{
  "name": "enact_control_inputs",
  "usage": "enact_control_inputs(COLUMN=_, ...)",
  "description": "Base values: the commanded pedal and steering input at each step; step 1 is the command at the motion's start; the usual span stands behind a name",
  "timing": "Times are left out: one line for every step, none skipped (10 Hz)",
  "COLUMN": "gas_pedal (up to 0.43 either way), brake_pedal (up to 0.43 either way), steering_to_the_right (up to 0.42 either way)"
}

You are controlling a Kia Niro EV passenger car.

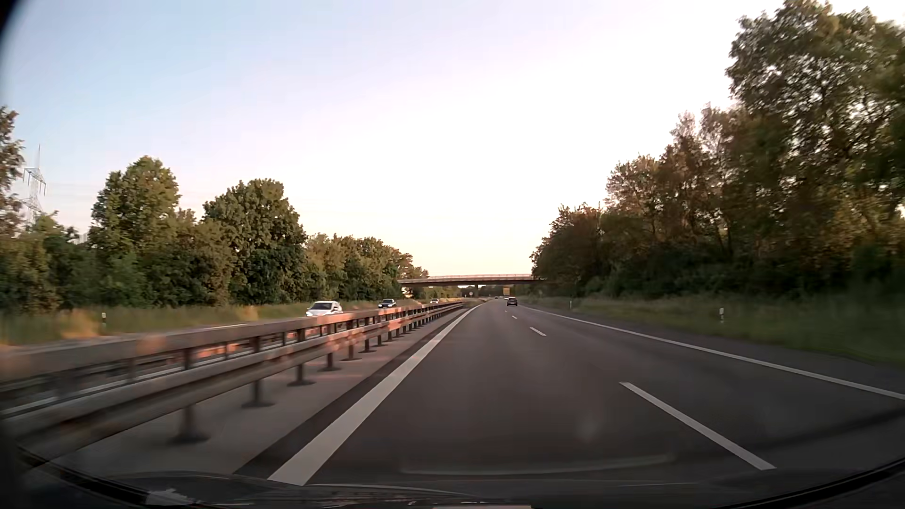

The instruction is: Follow the waypoints while adhering to traffic rules and regulations

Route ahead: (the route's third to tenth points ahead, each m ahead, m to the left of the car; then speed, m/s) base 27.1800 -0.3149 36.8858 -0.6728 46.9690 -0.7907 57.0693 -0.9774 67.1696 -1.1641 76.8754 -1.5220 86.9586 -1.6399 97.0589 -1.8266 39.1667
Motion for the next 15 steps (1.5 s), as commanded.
enact_control_inputs(gas_pedal=0.22, brake_pedal=0.018, steering_to_the_right=0.006)
enact_control_inputs(gas_pedal=0.228, brake_pedal=0.018, steering_to_the_right=0.006)
enact_control_inputs(gas_pedal=0.228, brake_pedal=0.018, steering_to_the_right=0.007)
enact_control_inputs(gas_pedal=0.228, brake_pedal=0.018, steering_to_the_right=0.007)
enact_control_inputs(gas_pedal=0.24, brake_pedal=0.018, steering_to_the_right=0.007)
enact_control_inputs(gas_pedal=0.24, brake_pedal=0.018, steering_to_the_right=0.006)
enact_control_inputs(gas_pedal=0.248, brake_pedal=0.018, steering_to_the_right=0.006)
enact_control_inputs(gas_pedal=0.26, brake_pedal=0.018, steering_to_the_right=0.006)
enact_control_inputs(gas_pedal=0.268, brake_pedal=0.018, steering_to_the_right=0.007)
enact_control_inputs(gas_pedal=0.28, brake_pedal=0.018, steering_to_the_right=0.007)
enact_control_inputs(gas_pedal=0.28, brake_pedal=0.018, steering_to_the_right=0.006)
enact_control_inputs(gas_pedal=0.287, brake_pedal=0.018, steering_to_the_right=0.006)
enact_control_inputs(gas_pedal=0.287, brake_pedal=0.018, steering_to_the_right=0.006)
enact_control_inputs(gas_pedal=0.299, brake_pedal=0.018, steering_to_the_right=0.006)
enact_control_inputs(gas_pedal=0.299, brake_pedal=0.018, steering_to_the_right=0.006)
